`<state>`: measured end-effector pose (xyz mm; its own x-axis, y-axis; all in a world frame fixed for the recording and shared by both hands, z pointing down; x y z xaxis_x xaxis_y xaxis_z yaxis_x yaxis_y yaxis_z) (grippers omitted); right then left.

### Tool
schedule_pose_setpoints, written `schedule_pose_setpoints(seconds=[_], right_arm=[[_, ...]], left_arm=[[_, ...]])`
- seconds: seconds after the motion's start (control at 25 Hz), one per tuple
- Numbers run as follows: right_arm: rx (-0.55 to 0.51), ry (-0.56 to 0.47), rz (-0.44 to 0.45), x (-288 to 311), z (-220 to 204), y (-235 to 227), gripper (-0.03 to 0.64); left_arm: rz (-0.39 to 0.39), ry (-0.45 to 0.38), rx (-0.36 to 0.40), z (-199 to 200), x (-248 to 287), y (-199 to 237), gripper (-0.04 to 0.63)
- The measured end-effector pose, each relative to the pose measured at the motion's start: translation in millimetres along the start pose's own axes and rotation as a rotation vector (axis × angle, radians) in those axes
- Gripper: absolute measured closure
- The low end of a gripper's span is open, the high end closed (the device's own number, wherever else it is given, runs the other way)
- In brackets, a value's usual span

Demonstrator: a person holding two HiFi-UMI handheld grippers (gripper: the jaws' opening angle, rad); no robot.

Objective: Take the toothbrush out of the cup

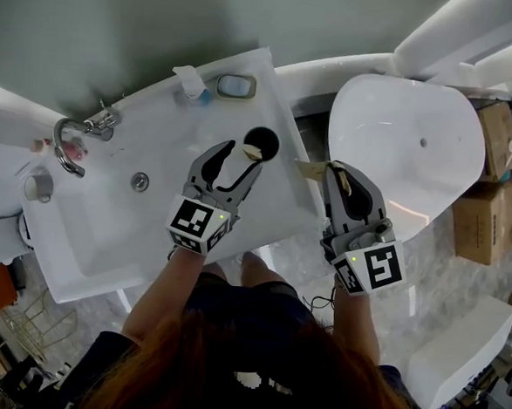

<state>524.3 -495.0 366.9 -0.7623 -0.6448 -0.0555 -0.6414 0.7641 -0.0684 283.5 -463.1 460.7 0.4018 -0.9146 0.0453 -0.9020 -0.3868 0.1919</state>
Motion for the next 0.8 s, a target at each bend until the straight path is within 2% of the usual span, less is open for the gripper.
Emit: schedule_pose_setpoints(seconds=[0.12, 0.28, 0.44, 0.6, 0.8], right_arm=[[0.005, 0.010, -0.003, -1, -5, -3, 0.577], [0.008, 0.014, -0.007, -2, -6, -6, 0.577], [0.005, 0.010, -0.005, -3, -5, -6, 0.577], [-0.003, -0.001, -0.001, -2, -1, -5, 0.577], [-0.017, -0.025, 0.007, -1, 11, 0, 0.577]], left_arm=[[0.001, 0.007, 0.001, -5, 9, 0, 0.348], [0.007, 0.012, 0.054, -4, 16, -3, 0.348], [-0.019, -0.004, 0.054, 2, 16, -5, 0.379], [-0.043, -0.037, 0.078, 18, 9, -8, 0.397], [-0.054, -0.081, 0.058, 49, -7, -12, 0.404]])
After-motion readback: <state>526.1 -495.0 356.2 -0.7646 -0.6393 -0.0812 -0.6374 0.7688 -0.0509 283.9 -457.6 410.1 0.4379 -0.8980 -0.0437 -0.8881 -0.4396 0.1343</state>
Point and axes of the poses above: the fingertips, and each gripper's own axes: x forward along the fingers, y to its left, z out of its top, the point moved 10 cm from there along -x, backward along the fingers, and after that the axes turned 10 degrees about -y, right-handed, at the moved point
